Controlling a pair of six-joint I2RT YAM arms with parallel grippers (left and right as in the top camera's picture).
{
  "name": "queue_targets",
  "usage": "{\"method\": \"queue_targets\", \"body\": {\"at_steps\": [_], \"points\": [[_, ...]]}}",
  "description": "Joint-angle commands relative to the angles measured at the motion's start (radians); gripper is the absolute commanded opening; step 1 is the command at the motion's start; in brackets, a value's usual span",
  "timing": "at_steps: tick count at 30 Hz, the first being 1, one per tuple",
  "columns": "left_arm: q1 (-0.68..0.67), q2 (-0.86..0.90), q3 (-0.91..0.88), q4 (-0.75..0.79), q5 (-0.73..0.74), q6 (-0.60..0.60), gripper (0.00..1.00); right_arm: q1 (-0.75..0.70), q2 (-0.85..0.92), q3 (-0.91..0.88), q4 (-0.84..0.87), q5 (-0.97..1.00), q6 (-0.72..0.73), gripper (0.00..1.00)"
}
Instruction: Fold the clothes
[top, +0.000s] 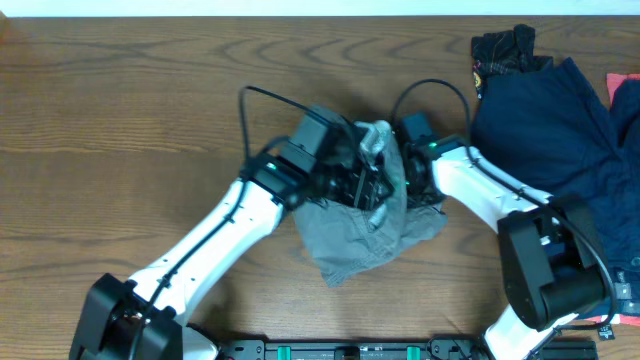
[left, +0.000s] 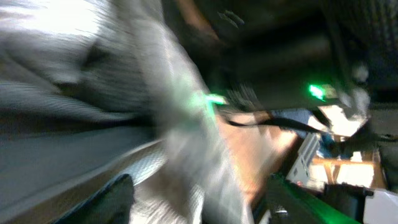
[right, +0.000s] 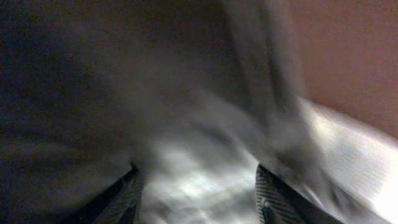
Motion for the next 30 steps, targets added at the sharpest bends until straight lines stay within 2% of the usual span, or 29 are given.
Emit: {"method": "queue_targets", "body": {"at_steps": [1, 3, 6, 10, 13, 15, 19, 25, 26, 28, 30], "points": [[0.097, -0.017, 0.043, 0.019, -0.027, 0.0, 0.73, -0.072, -0.095, 0.061, -0.058, 0.135, 0.09, 0.59], [0.156, -0.016, 0.043, 0.043, -0.064, -0.001, 0.73, -0.112, -0.166, 0.103, -0.092, 0.151, 0.089, 0.61], [0.219, -0.001, 0.042, 0.046, -0.201, 0.0, 0.73, -0.156, -0.278, 0.157, -0.117, 0.099, 0.069, 0.64], [0.254, 0.056, 0.042, 0.047, -0.318, 0.011, 0.73, -0.152, -0.388, 0.17, -0.126, -0.162, -0.062, 0.61], [0.26, 0.124, 0.042, 0.045, -0.328, 0.011, 0.73, -0.11, -0.412, 0.17, -0.18, -0.382, -0.161, 0.6], [0.259, 0.176, 0.042, 0.042, -0.309, 0.01, 0.72, -0.066, -0.406, 0.164, -0.228, -0.429, -0.204, 0.6], [0.257, 0.272, 0.042, 0.026, -0.268, 0.011, 0.71, 0.011, -0.384, 0.121, -0.293, -0.308, -0.207, 0.6], [0.258, 0.349, 0.042, -0.097, -0.323, 0.037, 0.53, 0.027, -0.325, -0.024, -0.272, -0.177, -0.141, 0.58], [0.258, 0.352, 0.042, -0.137, -0.348, 0.037, 0.49, 0.023, -0.315, -0.054, -0.258, -0.17, -0.14, 0.57], [0.258, 0.352, 0.042, -0.207, -0.377, 0.037, 0.49, 0.011, -0.299, -0.104, -0.21, -0.142, -0.138, 0.56], [0.258, 0.352, 0.042, -0.284, -0.377, 0.033, 0.46, -0.006, -0.284, -0.159, -0.101, -0.072, -0.119, 0.57]]}}
